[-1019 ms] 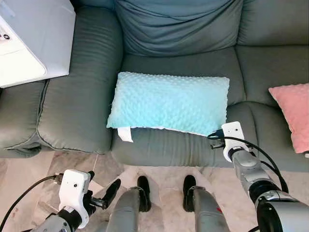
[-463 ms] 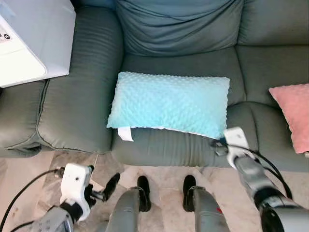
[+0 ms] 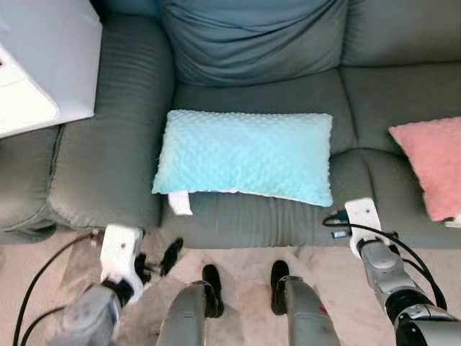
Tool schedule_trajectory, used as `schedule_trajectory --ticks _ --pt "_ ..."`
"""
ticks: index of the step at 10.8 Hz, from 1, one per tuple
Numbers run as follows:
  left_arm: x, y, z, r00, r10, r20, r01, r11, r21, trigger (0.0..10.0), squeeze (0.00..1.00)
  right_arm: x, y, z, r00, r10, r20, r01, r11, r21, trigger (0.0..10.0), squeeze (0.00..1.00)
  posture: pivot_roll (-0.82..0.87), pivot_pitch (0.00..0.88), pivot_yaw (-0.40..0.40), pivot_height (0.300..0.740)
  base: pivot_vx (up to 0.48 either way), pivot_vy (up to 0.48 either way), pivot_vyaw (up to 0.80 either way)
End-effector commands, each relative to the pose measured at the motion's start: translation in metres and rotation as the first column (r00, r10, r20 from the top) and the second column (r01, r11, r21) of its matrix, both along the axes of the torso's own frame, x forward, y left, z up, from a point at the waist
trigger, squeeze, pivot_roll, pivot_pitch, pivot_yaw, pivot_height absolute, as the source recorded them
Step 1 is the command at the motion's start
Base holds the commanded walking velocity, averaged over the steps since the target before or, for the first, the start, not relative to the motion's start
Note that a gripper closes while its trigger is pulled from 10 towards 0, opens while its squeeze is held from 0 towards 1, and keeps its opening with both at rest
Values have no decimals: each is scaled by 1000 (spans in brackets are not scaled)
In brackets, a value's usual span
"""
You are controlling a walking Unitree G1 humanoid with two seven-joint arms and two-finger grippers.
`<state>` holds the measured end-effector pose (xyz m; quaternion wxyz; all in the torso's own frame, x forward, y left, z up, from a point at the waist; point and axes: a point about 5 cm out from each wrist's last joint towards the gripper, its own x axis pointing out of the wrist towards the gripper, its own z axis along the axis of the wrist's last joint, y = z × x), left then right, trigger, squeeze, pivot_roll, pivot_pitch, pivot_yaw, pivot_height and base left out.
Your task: Move the pillow to the sofa
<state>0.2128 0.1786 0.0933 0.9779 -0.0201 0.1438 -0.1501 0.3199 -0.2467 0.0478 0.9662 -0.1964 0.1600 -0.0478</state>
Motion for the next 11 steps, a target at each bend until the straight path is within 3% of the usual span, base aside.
schedule_trajectory --ticks 1,2,4,5,8,11 --pt "-3 6 -13 998 28 -51 -28 1000 13 10000 0 -12 3 -14 1000 -9 -21 9 1000 28 10000 1000 59 410 106 740 0 0 0" --pt "10 2 -13 999 23 -24 -23 1000 7 10000 0 -10 11 -7 997 4 78 -8 998 54 10000 1000 28 371 104 740 0 0 0" --pt "28 -1 -15 999 48 15 -48 999 21 10000 0 -2 21 3 987 0 163 -20 993 118 10000 1000 1 332 97 740 0 0 0" --pt "47 2 -14 992 113 60 -117 991 66 10000 0 11 34 20 973 31 227 -62 989 132 10000 1000 -37 268 71 740 0 0 0" --pt "71 -3 -17 982 165 93 -169 985 29 10000 0 36 58 62 919 106 380 -162 979 120 10000 1000 -80 169 40 740 0 0 0" --pt "84 -6 -25 979 183 91 -189 981 54 10000 0 39 80 71 898 133 420 -218 962 163 10000 1000 -114 101 28 740 0 0 0"
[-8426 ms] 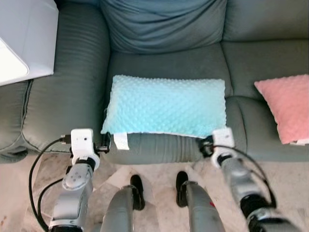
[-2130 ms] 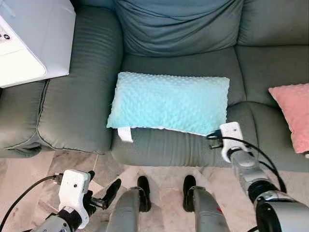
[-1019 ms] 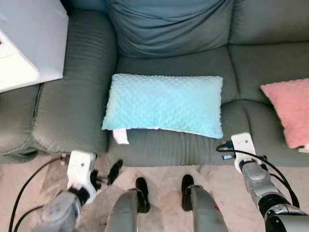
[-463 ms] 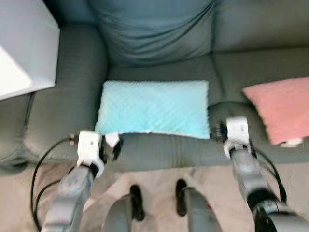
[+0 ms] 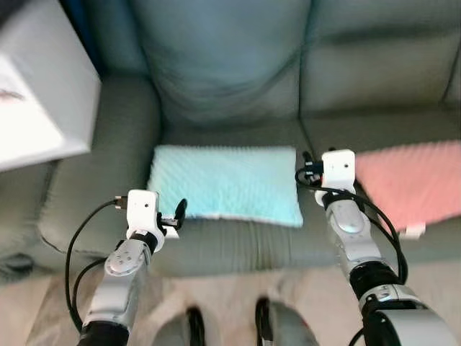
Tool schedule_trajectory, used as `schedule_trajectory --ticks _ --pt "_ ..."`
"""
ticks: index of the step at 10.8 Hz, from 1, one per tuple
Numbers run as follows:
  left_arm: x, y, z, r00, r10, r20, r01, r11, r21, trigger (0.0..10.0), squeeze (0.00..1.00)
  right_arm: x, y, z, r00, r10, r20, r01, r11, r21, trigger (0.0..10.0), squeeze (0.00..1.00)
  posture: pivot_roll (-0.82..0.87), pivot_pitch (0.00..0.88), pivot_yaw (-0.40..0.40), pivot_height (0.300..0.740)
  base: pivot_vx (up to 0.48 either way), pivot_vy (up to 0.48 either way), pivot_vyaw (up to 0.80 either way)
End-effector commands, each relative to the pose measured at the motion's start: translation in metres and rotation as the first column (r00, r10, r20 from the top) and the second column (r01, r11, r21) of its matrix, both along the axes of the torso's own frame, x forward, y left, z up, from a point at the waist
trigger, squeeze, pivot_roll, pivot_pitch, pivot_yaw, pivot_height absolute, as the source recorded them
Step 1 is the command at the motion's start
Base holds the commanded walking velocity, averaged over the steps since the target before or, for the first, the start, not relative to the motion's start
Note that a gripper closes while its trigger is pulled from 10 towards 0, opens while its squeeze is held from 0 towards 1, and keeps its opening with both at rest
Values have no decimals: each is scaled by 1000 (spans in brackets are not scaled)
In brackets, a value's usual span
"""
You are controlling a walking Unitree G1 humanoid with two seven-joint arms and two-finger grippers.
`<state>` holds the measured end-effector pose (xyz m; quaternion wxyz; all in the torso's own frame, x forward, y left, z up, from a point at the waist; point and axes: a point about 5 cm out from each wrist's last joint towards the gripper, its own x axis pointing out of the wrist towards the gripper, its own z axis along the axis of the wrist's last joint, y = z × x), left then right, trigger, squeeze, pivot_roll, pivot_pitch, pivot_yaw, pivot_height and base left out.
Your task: Move the pillow to the sofa
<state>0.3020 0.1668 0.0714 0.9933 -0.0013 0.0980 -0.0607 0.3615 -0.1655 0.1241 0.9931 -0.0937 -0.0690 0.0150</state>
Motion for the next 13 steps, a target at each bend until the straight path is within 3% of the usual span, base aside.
schedule_trajectory --ticks 1,6,9,13 --pt "-1 6 -9 999 34 -28 -33 999 34 10000 0 -7 7 -12 999 18 -37 -17 1000 16 10000 1000 -133 94 34 740 0 0 0" --pt "23 1 -10 998 55 0 -55 998 -4 10000 0 -41 23 -24 996 66 -58 -63 997 51 10000 1000 -210 62 35 740 0 0 0" --pt "38 0 1 995 94 36 -93 995 -36 10000 0 -42 35 -17 992 107 -67 -102 992 72 10000 1000 -207 0 15 740 0 0 0" --pt "35 3 -7 994 109 22 -108 994 -33 10000 0 -40 20 -9 997 51 -60 -45 995 94 10000 1000 -209 0 3 740 0 0 0"
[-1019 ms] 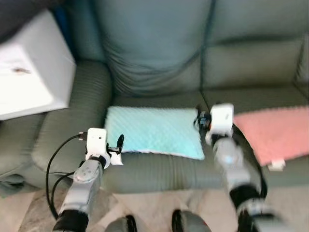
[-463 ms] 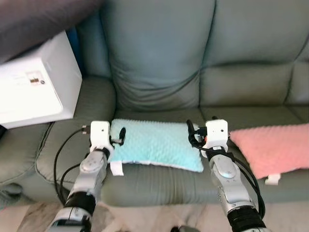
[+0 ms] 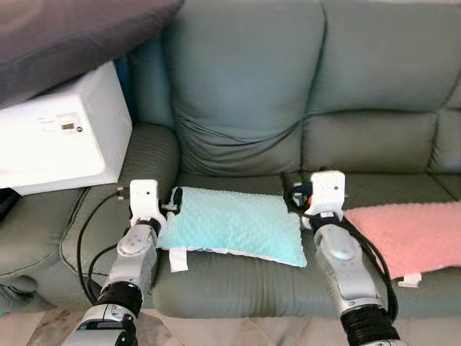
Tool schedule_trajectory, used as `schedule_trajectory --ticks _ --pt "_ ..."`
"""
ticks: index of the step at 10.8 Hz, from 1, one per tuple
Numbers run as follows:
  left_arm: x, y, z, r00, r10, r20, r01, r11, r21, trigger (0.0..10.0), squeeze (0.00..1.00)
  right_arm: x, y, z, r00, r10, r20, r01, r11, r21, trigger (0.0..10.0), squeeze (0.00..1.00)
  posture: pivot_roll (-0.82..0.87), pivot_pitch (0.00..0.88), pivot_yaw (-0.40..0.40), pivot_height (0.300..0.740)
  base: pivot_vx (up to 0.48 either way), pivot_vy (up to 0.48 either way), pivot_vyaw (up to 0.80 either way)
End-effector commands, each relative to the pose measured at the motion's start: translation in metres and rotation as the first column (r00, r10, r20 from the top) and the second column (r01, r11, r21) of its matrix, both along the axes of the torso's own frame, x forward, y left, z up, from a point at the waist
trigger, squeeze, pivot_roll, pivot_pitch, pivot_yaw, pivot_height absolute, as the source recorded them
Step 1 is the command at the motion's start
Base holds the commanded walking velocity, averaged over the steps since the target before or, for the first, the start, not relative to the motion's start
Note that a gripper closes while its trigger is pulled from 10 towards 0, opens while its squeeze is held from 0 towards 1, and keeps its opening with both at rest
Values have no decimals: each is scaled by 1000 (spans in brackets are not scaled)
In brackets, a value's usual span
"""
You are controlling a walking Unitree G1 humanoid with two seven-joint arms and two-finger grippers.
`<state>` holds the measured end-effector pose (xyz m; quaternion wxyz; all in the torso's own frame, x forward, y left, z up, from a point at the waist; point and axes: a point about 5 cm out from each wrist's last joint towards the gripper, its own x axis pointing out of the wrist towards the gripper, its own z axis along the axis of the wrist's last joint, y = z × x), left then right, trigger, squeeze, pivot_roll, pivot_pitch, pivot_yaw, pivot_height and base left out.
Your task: Move the pillow to the sofa
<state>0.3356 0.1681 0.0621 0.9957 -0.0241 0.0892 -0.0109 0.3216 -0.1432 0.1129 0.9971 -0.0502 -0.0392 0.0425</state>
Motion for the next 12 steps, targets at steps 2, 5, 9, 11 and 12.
schedule_trajectory --ticks 2,5,9,11,12 --pt "4 -8 3 1000 -22 17 22 1000 -10 10000 0 3 -9 12 1000 -20 19 19 1000 5 10000 1000 -239 0 -19 740 0 0 0" --pt "7 -20 4 999 -48 22 49 998 -27 10000 0 3 -9 16 1000 -13 10 13 1000 5 10000 1000 -255 0 -43 740 0 0 0" --pt "-1 -15 -5 999 -47 9 47 999 -22 10000 0 9 25 17 995 104 6 -104 995 8 10000 1000 -201 0 -38 740 0 0 0" --pt "2 -24 -5 999 -54 -6 54 998 -44 10000 0 6 23 12 997 79 -13 -79 997 16 10000 878 -194 0 -40 740 0 0 0" --pt "2 -29 -6 997 -69 -23 67 996 -61 10000 0 2 23 12 996 88 -14 -88 996 16 10000 0 -213 0 -38 740 0 0 0"
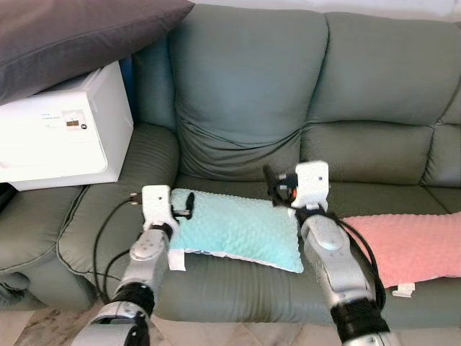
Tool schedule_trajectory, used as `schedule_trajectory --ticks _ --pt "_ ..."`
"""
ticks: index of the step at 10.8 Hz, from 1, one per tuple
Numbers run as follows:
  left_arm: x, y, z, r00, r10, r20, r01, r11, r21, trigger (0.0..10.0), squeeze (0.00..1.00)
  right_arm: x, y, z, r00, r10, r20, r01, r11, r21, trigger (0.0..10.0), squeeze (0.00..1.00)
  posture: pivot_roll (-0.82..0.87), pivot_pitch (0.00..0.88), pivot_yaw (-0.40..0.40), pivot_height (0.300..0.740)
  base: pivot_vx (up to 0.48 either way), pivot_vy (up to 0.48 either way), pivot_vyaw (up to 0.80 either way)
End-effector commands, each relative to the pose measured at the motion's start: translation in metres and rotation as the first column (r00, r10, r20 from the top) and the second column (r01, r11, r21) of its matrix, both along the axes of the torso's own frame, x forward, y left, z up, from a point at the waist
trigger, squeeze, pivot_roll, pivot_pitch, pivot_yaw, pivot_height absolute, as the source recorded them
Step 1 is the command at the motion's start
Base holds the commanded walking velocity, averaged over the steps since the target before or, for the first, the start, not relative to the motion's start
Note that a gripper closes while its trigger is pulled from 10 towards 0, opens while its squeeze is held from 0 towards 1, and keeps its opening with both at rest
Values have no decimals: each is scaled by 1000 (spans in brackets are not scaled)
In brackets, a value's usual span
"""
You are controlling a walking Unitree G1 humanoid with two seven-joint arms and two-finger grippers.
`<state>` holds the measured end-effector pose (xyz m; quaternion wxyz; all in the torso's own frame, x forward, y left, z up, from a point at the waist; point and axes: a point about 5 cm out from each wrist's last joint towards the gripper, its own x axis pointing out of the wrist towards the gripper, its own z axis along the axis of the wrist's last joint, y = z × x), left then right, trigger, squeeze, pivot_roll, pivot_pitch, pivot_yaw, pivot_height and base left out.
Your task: Move the pillow to the sofa
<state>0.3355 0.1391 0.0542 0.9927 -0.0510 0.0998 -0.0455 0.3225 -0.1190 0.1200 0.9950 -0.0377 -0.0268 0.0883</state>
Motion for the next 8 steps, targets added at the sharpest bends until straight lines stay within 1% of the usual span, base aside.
schedule_trajectory --ticks 1,2,4,5,6,7,8 --pt "0 -4 -1 1000 -14 -16 14 1000 -8 10000 0 -3 -4 4 1000 -13 12 13 1000 -4 10000 0 -225 0 -36 740 0 0 0" --pt "-4 -10 -7 999 -32 -33 32 999 -13 10000 0 -10 -9 0 999 -38 -4 38 999 -1 10000 0 -236 0 -35 740 0 0 0" --pt "-10 -23 -16 995 -65 -79 63 998 -29 10000 0 -26 -13 -7 997 -62 -43 62 998 4 10000 0 -261 72 -29 740 0 0 0" --pt "-12 -27 -19 993 -75 -94 71 997 -36 10000 0 -34 -18 -11 993 -92 -79 94 995 26 10000 0 -275 105 -27 740 0 0 0" --pt "-13 -29 -20 992 -81 -92 77 996 -42 10000 0 -43 -20 -10 991 -97 -91 100 995 24 10000 0 -298 145 -30 740 0 0 0" --pt "-15 -27 -23 991 -63 -115 60 998 -32 10000 0 -60 -24 -5 988 -104 -115 108 994 28 10000 0 -343 213 -42 740 0 0 0" --pt "-16 -24 -27 988 -47 -145 43 999 -32 10000 0 -75 -27 2 987 -94 -130 102 993 52 10000 0 -375 271 -51 740 0 0 0"
